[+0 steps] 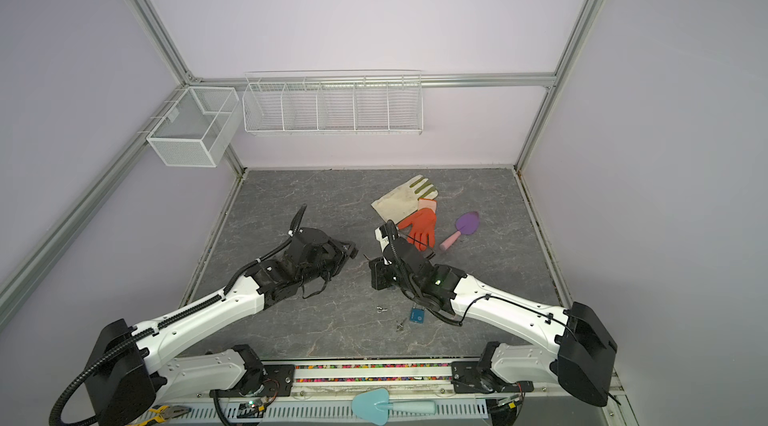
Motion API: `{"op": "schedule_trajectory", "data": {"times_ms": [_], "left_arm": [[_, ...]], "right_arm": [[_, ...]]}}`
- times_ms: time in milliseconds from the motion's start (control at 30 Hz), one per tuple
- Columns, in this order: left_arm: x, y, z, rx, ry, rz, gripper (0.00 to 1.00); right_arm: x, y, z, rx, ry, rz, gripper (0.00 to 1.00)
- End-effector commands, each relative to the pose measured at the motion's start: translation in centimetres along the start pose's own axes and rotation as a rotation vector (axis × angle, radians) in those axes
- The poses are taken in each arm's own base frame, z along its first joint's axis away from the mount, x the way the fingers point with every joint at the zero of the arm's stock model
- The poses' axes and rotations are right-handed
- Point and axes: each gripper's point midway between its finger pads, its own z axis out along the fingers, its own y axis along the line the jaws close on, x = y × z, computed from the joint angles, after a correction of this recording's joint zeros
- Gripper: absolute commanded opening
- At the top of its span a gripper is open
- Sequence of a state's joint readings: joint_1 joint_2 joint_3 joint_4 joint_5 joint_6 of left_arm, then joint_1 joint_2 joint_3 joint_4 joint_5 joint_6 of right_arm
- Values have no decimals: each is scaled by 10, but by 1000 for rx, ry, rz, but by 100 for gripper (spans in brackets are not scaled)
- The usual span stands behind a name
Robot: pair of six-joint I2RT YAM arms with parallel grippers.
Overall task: Unlock with the key
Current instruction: 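Lift the padlock with the left gripper toward the key while the right gripper approaches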
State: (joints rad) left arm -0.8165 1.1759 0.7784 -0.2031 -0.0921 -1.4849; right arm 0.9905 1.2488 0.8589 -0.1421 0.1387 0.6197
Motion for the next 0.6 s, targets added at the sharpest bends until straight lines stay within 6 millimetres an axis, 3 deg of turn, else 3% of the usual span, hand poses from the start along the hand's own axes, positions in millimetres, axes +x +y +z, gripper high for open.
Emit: {"op": "schedule_trajectory", "data": {"times_ms": [0, 200, 567], "left_arm": [[-5, -9, -5, 66, -29, -87, 0], [-3, -11, -4, 82, -13, -110, 0], [-7, -8, -7, 82, -38, -122, 0]], "right_arm": [[-21, 17, 1, -23, -60, -14, 6], [-20, 25, 11, -25, -36, -43, 6], [-7, 14, 16, 42, -3, -69, 6]]}}
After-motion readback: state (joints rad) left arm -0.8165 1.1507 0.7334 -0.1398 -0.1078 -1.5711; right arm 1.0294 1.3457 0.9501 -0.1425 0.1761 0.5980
